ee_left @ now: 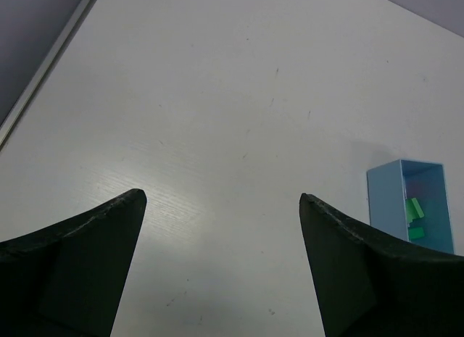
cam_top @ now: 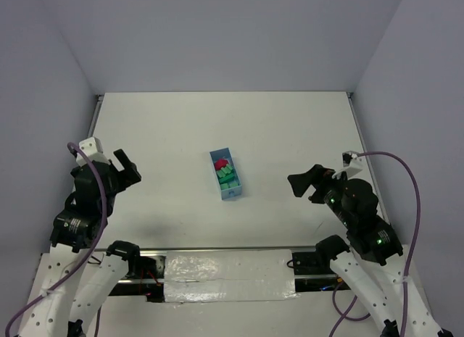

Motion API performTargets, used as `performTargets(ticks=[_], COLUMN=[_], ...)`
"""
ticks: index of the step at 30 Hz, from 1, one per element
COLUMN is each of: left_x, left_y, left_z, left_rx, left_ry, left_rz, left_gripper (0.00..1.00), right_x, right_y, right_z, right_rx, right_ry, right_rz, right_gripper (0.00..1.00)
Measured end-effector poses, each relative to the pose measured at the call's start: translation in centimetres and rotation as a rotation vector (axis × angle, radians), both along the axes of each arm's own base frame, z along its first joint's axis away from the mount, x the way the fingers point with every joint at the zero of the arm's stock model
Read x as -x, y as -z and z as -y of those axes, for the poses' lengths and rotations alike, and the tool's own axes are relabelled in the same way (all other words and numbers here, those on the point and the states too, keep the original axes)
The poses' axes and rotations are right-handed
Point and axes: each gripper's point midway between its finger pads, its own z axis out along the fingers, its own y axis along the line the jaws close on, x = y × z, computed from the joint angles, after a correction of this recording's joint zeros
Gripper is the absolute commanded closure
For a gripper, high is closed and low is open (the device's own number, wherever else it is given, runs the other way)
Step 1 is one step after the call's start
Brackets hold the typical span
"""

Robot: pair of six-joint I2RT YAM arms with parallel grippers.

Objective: Build the wood block tower

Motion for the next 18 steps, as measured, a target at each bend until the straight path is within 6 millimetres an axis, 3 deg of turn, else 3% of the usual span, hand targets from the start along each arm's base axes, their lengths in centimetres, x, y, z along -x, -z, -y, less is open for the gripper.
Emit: performTargets(ticks=[4,9,11,15,18], left_x=[-0.2,-1.0,-1.4,-1.9,-2.1], left_y=[0.3,1.2,1.8,2.6,2.9], left_z=[0.1,0.7,0.9,1.2,1.3], left_rx=[-0.003,-0.003,-0.005,-0.008,-0.008], left_ry=[0.001,0.027,0.035,0.043,0.051], left_rz=[-0.015,-0.06,-0.086,-0.125,-0.139], left_gripper=[0.0,0.0,0.01,0.0,0.01], right_x=[-0.1,-1.0,-2.2,-5.7,-8.2], right_y=[1.3,2.2,2.9,6.3,8.6], right_z=[-0.8,-4.4,-6.1,-9.3,-11.3], right_rx=[-0.015,-0.088,-0.097,-0.022,0.069], right_ry=[-0.032,-0.187,-0.24,-0.277,-0.288], right_rz=[-0.017,-0.015,-0.067,-0.252,-0.351], right_gripper=[0.0,0.0,0.0,0.0,0.11])
